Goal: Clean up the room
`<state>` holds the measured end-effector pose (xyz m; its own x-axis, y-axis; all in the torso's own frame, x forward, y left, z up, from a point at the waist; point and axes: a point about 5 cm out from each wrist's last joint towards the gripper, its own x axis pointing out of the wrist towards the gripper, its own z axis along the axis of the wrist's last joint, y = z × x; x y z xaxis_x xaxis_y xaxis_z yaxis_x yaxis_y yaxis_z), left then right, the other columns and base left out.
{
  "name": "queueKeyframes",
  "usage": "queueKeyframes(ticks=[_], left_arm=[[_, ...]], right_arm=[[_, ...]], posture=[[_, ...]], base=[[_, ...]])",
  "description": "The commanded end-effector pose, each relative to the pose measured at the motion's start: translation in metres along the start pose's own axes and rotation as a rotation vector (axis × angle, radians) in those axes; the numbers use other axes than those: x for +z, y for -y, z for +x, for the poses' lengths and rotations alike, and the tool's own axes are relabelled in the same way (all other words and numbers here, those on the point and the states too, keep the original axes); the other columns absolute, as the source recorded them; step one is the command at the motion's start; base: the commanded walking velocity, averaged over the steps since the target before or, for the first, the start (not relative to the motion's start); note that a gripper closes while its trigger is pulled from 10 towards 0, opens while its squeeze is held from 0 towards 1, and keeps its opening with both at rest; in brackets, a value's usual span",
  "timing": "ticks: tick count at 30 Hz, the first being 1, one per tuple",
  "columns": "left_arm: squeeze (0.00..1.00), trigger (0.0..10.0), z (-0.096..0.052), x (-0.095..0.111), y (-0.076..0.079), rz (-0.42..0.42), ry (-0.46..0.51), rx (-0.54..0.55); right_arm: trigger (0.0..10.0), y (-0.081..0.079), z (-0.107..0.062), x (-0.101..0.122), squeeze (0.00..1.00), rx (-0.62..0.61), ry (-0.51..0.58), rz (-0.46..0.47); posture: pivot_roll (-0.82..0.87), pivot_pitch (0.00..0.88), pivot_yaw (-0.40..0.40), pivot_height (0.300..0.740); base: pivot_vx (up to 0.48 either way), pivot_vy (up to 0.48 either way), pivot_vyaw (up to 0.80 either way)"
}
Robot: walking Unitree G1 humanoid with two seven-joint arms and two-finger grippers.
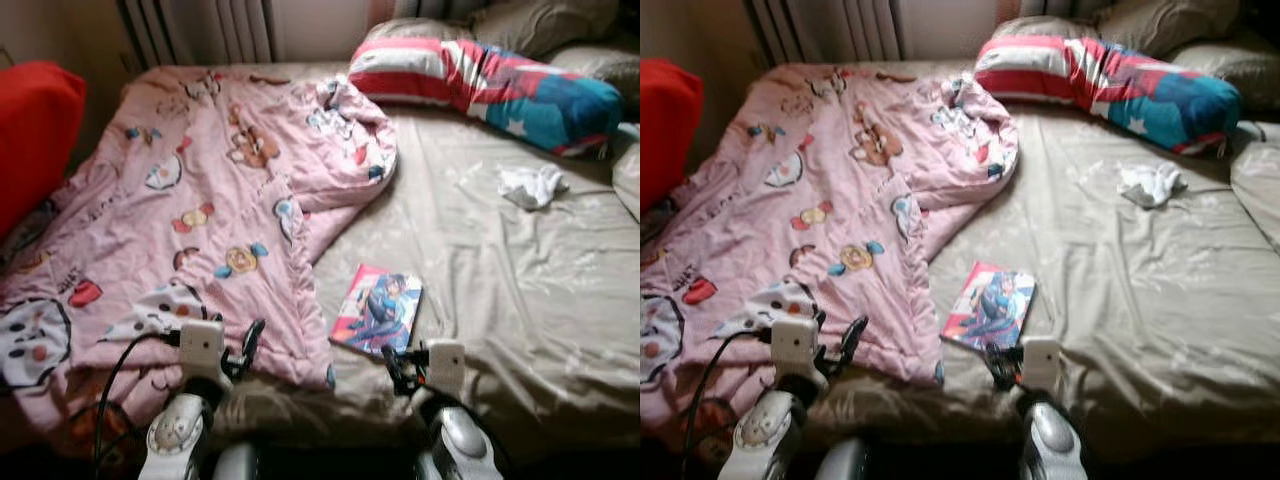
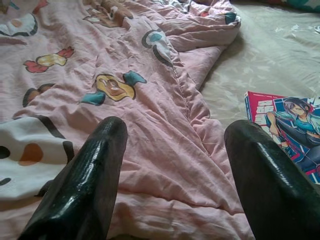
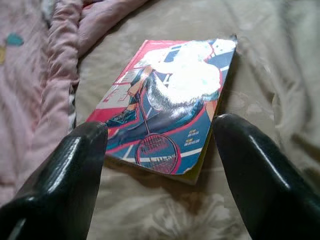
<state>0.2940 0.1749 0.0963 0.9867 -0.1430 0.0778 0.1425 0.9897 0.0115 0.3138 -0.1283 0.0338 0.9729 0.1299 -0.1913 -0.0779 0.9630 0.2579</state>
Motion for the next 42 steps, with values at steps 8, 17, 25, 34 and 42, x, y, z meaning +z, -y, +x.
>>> queueKeyframes(ticks=[8,17,25,34,42], left_arm=[[0.0,10.0,-0.005,0.019,-0.003,0.03,0.041,-0.002],[0.0,10.0,-0.019,0.032,-0.009,0.062,0.042,0.009],[0.0,10.0,-0.031,0.038,-0.012,0.077,0.019,0.013],[0.0,10.0,-0.039,0.038,-0.014,0.091,-0.01,0.017],[0.0,10.0,-0.037,0.039,-0.012,0.092,-0.015,0.02]], right_arm=[[10.0,0.003,0.015,0.01,1.0,-0.105,-0.025,0.334],[10.0,-0.004,0.022,0.018,0.02,-0.091,-0.025,0.401],[10.0,-0.004,0.022,0.016,0.0,-0.094,-0.025,0.419],[10.0,0.004,0.021,0.022,0.0,-0.119,0.035,0.438],[10.0,0.005,0.026,0.045,0.0,-0.089,0.178,0.451]], posture=[[0.1,0.276,0.067,0.587],[0.16,0.335,0.092,0.587],[0.19,0.375,0.107,0.587],[0.2,0.391,0.112,0.587],[0.19,0.382,0.11,0.587]], base=[[0.0,0.0,0.0],[0.0,0.0,0.0],[0.0,0.0,0.0],[0.0,0.0,0.0],[0.0,0.0,0.0]])
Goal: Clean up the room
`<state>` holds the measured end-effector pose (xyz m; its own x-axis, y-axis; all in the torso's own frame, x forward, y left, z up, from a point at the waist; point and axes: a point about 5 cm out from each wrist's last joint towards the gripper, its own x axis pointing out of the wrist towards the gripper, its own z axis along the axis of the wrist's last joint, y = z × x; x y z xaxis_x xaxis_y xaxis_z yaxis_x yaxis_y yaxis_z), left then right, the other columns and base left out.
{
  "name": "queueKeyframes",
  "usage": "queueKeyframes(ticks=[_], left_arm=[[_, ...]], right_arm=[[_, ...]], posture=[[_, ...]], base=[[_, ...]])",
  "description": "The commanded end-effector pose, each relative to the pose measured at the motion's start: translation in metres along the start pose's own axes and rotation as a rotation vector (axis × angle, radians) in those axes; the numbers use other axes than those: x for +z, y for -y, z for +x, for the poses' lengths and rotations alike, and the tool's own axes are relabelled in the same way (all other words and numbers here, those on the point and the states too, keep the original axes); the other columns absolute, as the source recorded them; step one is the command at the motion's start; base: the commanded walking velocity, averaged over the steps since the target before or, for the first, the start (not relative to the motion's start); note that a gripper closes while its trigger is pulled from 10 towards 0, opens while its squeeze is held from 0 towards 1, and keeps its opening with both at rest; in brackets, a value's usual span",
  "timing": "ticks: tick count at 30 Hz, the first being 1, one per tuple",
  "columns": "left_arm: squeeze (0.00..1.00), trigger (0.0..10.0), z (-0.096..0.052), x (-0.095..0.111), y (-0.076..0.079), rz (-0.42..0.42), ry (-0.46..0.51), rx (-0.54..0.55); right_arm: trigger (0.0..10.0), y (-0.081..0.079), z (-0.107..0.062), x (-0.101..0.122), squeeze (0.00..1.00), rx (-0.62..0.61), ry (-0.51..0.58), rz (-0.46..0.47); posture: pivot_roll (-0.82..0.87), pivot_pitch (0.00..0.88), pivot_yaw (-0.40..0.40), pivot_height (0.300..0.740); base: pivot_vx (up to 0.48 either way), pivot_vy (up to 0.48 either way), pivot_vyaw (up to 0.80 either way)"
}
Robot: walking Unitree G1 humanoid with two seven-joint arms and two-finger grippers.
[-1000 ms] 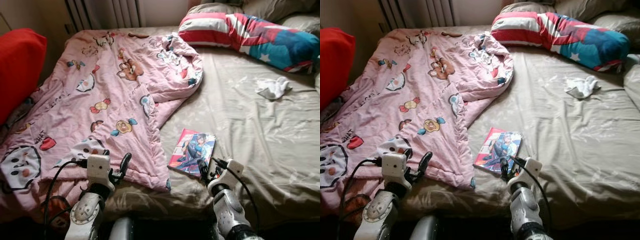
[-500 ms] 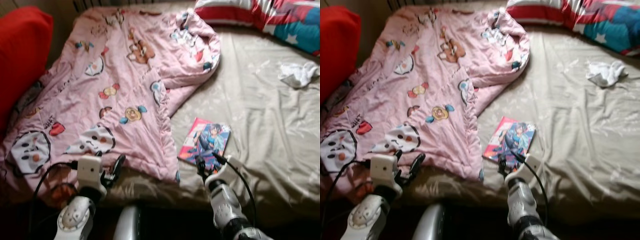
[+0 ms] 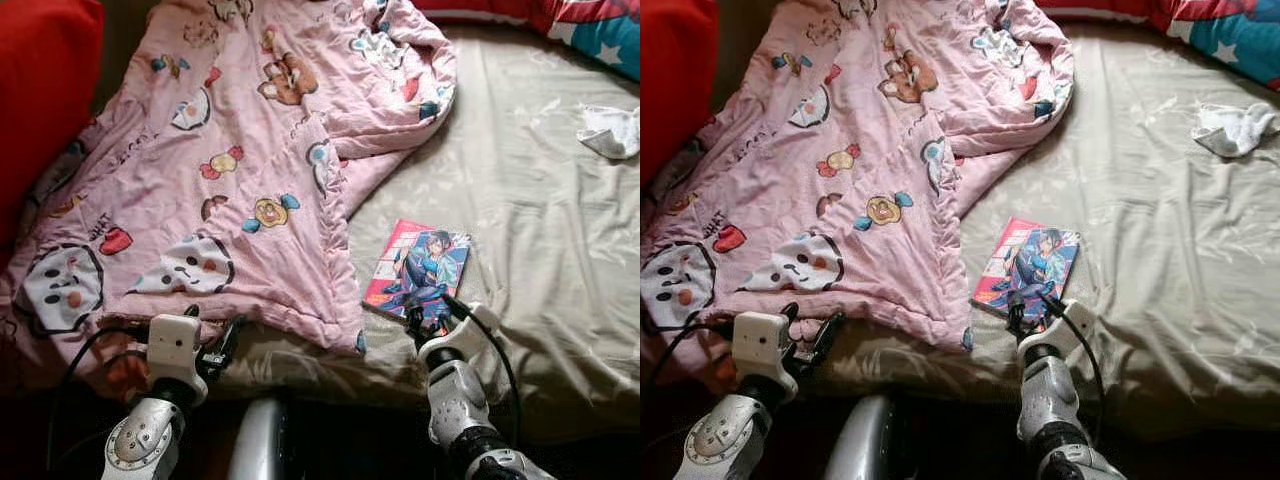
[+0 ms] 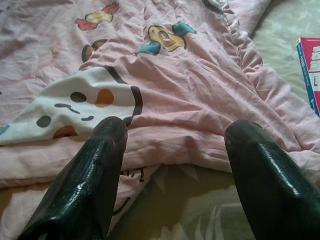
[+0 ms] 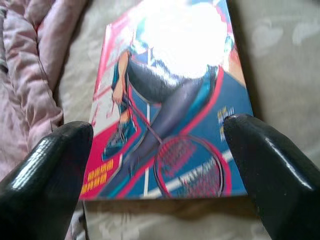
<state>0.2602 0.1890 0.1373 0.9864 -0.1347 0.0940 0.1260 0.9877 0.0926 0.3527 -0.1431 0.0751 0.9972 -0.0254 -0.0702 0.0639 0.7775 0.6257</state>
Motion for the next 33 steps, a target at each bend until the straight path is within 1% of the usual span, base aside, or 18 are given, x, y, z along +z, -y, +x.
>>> queueKeyframes(ticks=[1,3,8,15,24,29,33], left_arm=[[0.0,10.0,-0.005,-0.004,-0.002,0.009,-0.031,0.009],[0.0,10.0,-0.004,-0.004,-0.002,0.009,-0.031,0.008],[0.0,10.0,-0.003,-0.004,0.0,0.009,-0.033,0.005],[0.0,10.0,-0.004,-0.007,0.0,0.017,-0.042,0.001],[0.0,10.0,-0.006,-0.009,0.0,0.025,-0.05,-0.005],[0.0,10.0,-0.007,-0.01,0.002,0.029,-0.053,-0.013],[0.0,10.0,-0.008,-0.01,0.002,0.031,-0.055,-0.014]], right_arm=[[10.0,0.0,-0.003,-0.003,0.0,0.004,0.018,0.034],[10.0,-0.002,-0.003,-0.002,0.0,0.011,0.039,0.055],[10.0,-0.003,-0.004,-0.003,0.0,0.021,0.049,0.056],[10.0,0.004,-0.008,-0.007,0.0,-0.01,0.051,0.079],[10.0,0.011,-0.01,-0.005,0.0,-0.055,0.071,0.091],[10.0,0.013,-0.011,-0.006,0.0,-0.062,0.062,0.095],[10.0,0.014,-0.012,-0.011,0.0,-0.075,0.034,0.094]], posture=[[0.18,0.378,0.108,0.587],[0.18,0.377,0.109,0.587],[0.18,0.375,0.11,0.587],[0.19,0.373,0.112,0.587],[0.18,0.373,0.113,0.587],[0.18,0.375,0.113,0.587],[0.18,0.376,0.112,0.587]], base=[[0.0,0.0,0.0],[0.0,0.0,0.0],[0.0,0.0,0.0],[0.0,0.0,0.0],[0.0,0.0,0.0],[0.0,0.0,0.0],[0.0,0.0,0.0]])
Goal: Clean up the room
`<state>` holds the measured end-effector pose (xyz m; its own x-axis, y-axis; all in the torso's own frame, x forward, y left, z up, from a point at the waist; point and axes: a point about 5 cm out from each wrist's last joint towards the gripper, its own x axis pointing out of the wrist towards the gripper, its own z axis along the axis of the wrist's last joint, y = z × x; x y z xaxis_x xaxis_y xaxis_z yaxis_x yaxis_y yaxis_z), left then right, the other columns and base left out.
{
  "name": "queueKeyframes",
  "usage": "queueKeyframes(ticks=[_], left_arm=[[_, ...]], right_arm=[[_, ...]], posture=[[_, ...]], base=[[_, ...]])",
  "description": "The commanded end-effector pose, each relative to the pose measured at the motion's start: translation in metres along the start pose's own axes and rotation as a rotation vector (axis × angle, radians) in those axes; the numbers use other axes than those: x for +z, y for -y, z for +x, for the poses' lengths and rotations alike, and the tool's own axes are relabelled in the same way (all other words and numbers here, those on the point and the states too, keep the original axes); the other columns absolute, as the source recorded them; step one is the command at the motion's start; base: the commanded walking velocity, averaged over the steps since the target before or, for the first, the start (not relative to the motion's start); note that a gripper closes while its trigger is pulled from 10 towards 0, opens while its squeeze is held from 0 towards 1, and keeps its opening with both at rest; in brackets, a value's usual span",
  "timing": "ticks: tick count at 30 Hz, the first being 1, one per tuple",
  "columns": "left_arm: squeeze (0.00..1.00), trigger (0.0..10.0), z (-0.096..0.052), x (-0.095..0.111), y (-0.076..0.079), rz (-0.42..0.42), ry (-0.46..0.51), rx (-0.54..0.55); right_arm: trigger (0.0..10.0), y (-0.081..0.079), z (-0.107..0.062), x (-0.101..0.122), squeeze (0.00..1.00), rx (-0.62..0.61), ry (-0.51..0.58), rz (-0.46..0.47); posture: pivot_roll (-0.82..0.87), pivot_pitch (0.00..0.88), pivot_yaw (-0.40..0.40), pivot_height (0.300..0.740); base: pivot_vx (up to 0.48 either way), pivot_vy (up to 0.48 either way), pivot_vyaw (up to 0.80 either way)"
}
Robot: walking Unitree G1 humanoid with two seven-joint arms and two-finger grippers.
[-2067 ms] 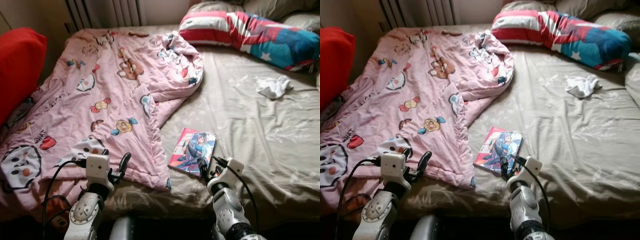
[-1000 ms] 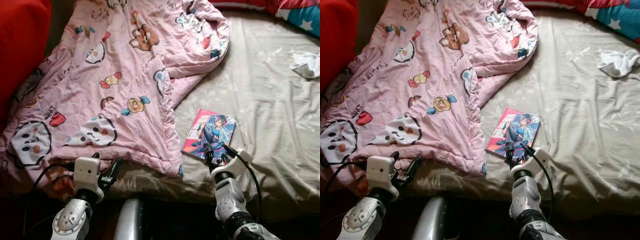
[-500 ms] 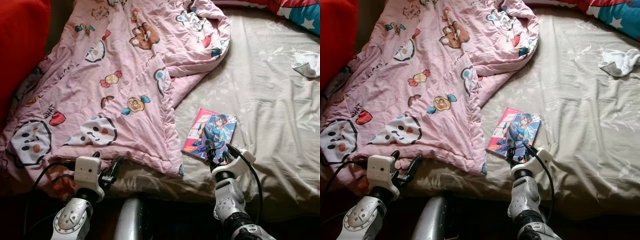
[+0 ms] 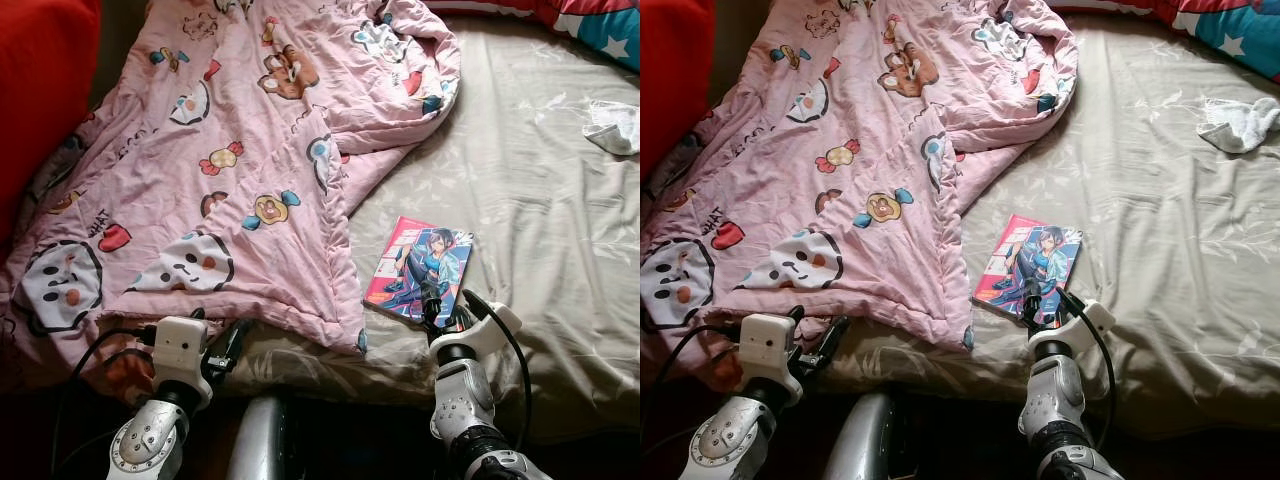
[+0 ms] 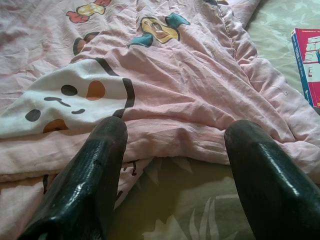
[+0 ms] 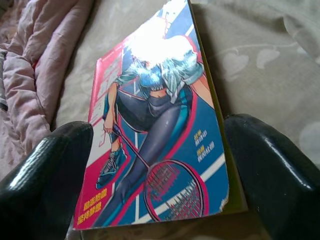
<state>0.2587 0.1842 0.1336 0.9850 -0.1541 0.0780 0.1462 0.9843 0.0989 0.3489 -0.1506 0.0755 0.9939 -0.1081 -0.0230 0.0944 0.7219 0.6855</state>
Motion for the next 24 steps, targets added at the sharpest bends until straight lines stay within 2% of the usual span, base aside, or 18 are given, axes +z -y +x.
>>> queueKeyframes(ticks=[1,10,20,23,24], left_arm=[[0.0,10.0,-0.007,-0.007,-0.003,0.026,-0.041,0.007],[0.0,10.0,-0.008,-0.007,-0.004,0.029,-0.039,0.006],[0.0,10.0,-0.013,-0.005,-0.005,0.03,-0.042,0.009],[0.0,10.0,-0.015,-0.004,-0.005,0.033,-0.044,0.007],[0.0,10.0,-0.016,-0.003,-0.005,0.034,-0.044,0.005]], right_arm=[[10.0,0.011,-0.011,-0.017,0.0,-0.051,-0.07,0.014],[10.0,0.012,-0.013,-0.022,0.0,-0.055,-0.1,0.026],[10.0,0.03,-0.022,-0.031,0.0,-0.183,-0.154,0.112],[10.0,0.031,-0.024,-0.036,0.0,-0.186,-0.182,0.169],[10.0,0.03,-0.026,-0.04,0.0,-0.18,-0.2,0.224]], posture=[[0.18,0.376,0.112,0.587],[0.18,0.379,0.113,0.587],[0.2,0.4,0.124,0.587],[0.2,0.408,0.127,0.587],[0.21,0.414,0.13,0.587]], base=[[0.0,0.0,0.0],[0.0,0.0,0.0],[0.0,0.0,0.0],[0.0,0.0,0.0],[0.0,0.0,0.0]])
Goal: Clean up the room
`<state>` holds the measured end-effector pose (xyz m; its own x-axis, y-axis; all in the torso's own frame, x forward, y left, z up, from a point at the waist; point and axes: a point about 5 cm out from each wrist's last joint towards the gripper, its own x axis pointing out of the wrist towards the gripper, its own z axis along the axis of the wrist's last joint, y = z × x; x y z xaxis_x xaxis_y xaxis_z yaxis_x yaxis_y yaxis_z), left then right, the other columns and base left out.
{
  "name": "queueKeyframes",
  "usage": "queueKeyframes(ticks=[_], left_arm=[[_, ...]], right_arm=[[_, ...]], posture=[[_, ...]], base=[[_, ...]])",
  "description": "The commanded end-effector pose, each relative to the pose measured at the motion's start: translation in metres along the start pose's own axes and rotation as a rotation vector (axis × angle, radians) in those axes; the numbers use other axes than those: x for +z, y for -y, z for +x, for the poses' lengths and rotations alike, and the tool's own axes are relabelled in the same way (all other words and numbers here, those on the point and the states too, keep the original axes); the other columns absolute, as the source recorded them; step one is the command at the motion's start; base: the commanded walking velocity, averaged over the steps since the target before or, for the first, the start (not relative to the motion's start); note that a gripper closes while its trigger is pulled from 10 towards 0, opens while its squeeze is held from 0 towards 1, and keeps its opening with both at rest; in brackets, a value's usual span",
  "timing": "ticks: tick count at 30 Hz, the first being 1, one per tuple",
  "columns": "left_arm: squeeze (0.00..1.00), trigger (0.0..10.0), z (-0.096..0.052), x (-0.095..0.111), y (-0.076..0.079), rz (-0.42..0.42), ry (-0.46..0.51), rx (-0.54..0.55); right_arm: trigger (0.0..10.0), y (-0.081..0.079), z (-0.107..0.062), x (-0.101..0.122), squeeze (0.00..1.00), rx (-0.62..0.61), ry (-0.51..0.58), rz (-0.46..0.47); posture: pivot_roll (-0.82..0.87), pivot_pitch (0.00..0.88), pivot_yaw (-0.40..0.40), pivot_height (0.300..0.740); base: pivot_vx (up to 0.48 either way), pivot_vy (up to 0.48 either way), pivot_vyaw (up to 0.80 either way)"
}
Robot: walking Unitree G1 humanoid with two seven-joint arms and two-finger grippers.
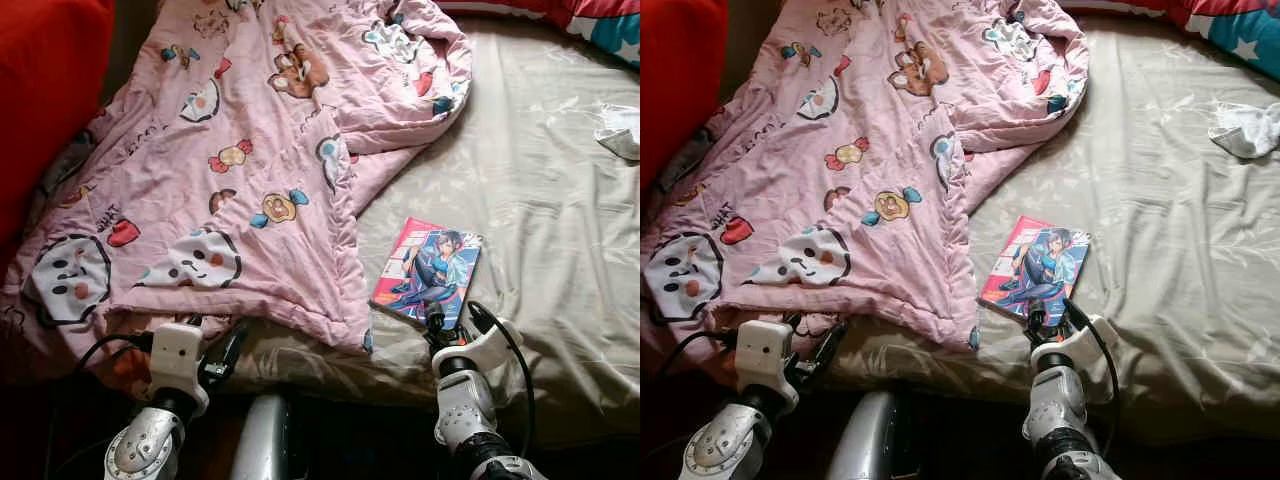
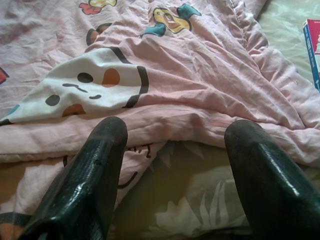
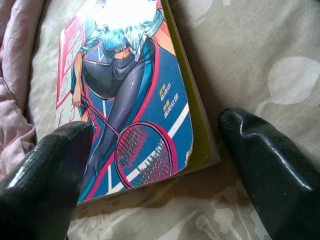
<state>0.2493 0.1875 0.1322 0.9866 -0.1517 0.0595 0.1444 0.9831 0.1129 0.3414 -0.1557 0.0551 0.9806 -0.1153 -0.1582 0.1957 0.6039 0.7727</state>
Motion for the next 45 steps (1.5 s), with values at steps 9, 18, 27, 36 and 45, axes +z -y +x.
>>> queueKeyframes(ticks=[9,18,27,36,45], left_arm=[[0.0,10.0,-0.011,0.0,-0.003,0.026,-0.031,0.0],[0.0,10.0,-0.017,0.0,-0.006,0.034,-0.05,-0.001],[0.0,10.0,-0.019,0.0,-0.005,0.034,-0.06,0.0],[0.0,10.0,-0.019,-0.003,-0.002,0.029,-0.068,-0.001],[0.0,10.0,-0.017,-0.007,-0.002,0.028,-0.074,0.003]], right_arm=[[10.0,0.015,-0.019,-0.041,0.0,-0.035,-0.187,0.179],[10.0,-0.003,-0.018,-0.053,0.0,0.096,-0.286,0.203],[0.0,0.003,-0.018,-0.048,0.0,0.069,-0.264,0.203],[0.0,0.005,-0.017,-0.042,0.0,0.076,-0.218,0.196],[0.0,0.0,-0.01,-0.03,0.0,0.094,-0.156,0.175]], posture=[[0.23,0.428,0.139,0.587],[0.24,0.442,0.146,0.587],[0.25,0.44,0.145,0.587],[0.25,0.442,0.141,0.587],[0.24,0.436,0.137,0.587]], base=[[0.0,0.0,0.0],[0.0,0.0,0.0],[0.0,0.0,0.0],[0.0,0.0,0.0],[0.0,0.0,0.0]])
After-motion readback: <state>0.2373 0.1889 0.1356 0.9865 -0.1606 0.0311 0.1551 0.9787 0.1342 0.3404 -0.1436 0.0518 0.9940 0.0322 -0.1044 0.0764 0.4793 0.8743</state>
